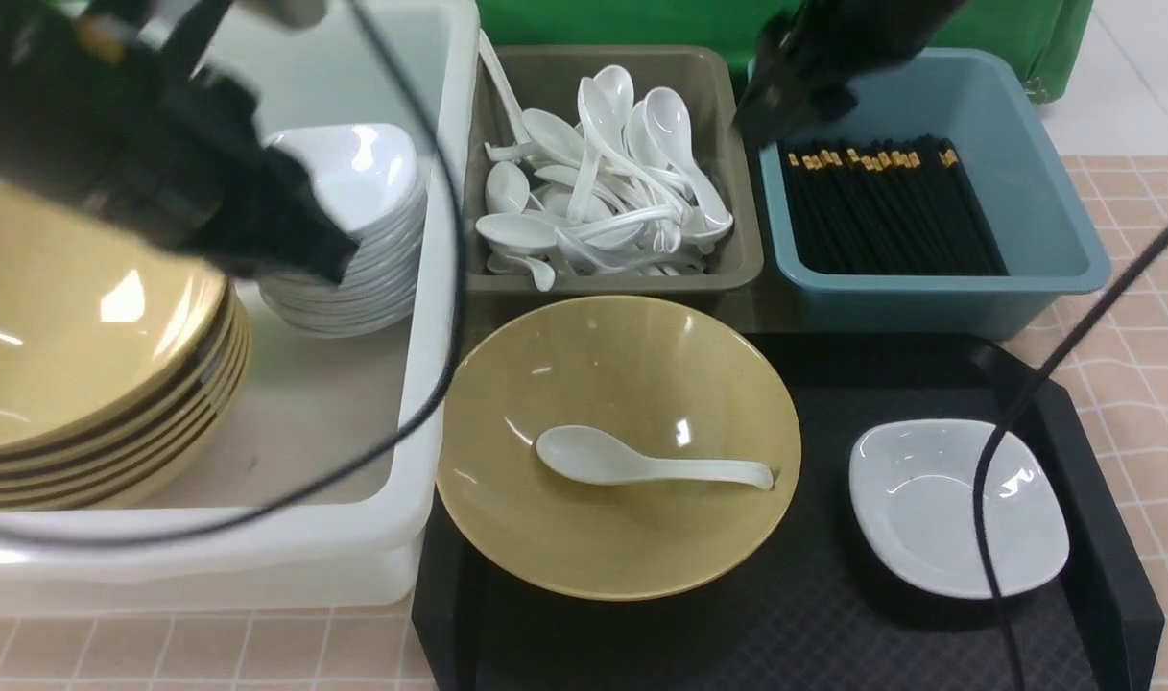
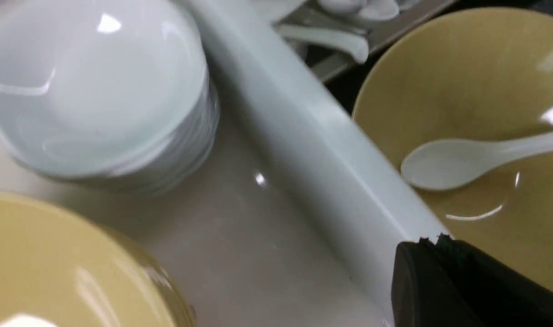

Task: On brown table put chopsticks spoon bowls plates into blue grey white boxes.
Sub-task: 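Reach down and grasp the white spoon resting in the bowl with the right gripper, then place the white spoon into the bin of spoons with the right gripper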

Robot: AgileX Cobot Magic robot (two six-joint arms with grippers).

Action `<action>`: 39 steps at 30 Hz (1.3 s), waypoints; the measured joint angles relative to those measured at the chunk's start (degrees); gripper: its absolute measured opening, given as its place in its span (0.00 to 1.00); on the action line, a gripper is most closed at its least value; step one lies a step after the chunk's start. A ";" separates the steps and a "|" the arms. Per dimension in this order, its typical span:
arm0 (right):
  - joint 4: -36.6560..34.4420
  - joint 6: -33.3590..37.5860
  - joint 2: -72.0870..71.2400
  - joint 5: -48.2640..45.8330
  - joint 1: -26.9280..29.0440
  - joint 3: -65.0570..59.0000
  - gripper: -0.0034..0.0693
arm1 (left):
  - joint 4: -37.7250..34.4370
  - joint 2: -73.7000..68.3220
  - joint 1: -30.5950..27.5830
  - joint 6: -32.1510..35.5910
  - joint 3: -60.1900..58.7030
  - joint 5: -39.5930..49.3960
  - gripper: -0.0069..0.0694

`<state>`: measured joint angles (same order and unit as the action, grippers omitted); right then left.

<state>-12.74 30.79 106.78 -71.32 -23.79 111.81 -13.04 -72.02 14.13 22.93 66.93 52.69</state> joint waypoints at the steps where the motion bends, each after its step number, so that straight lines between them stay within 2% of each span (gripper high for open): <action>1: -0.27 2.13 -0.90 -0.14 -1.40 -2.29 0.70 | -0.72 1.89 -0.39 0.00 -3.27 -2.35 0.10; 6: -0.26 14.57 -0.13 -0.12 -8.20 -12.85 0.69 | -6.37 7.78 -0.59 0.00 -15.75 -14.75 0.10; 9: -0.26 17.87 2.85 0.03 -9.91 -14.94 0.69 | -9.41 8.56 -0.59 0.30 -18.76 -17.73 0.10; 13: 0.31 18.93 7.25 0.89 -10.20 -15.41 0.69 | -10.96 8.62 -0.59 2.07 -19.95 -18.79 0.10; 19: 2.51 18.99 12.44 1.58 -10.20 -15.41 0.69 | -11.12 8.62 -0.59 3.81 -20.01 -19.72 0.10; 22: 2.57 18.99 13.24 1.58 -10.20 -15.43 0.65 | -11.12 8.62 -0.59 4.35 -20.01 -20.17 0.10; 26: 2.79 18.99 13.19 1.58 -10.20 -15.00 0.47 | -11.12 8.62 -0.59 4.35 -20.01 -21.06 0.10; 28: 3.00 18.93 13.12 1.52 -10.20 -13.75 0.30 | -11.12 8.62 -0.59 4.35 -20.01 -21.79 0.10; 29: 3.50 18.34 13.12 1.37 -10.20 -11.89 0.26 | -11.39 8.62 -0.59 4.39 -20.01 -22.22 0.10; 34: 8.70 12.45 12.97 1.16 -9.98 -3.31 0.27 | -12.56 8.56 -0.59 4.28 -19.48 -22.96 0.10; 37: 9.41 8.65 12.88 1.51 -8.53 3.09 0.27 | -12.28 7.08 -0.59 3.36 -16.40 -22.00 0.10; 39: 9.62 4.84 12.64 5.82 -6.59 6.40 0.27 | -11.69 4.62 -0.59 2.86 -12.45 -20.88 0.10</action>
<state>-3.13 35.63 119.42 -65.49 -30.38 118.21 -24.73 -67.41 13.54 25.79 54.48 31.81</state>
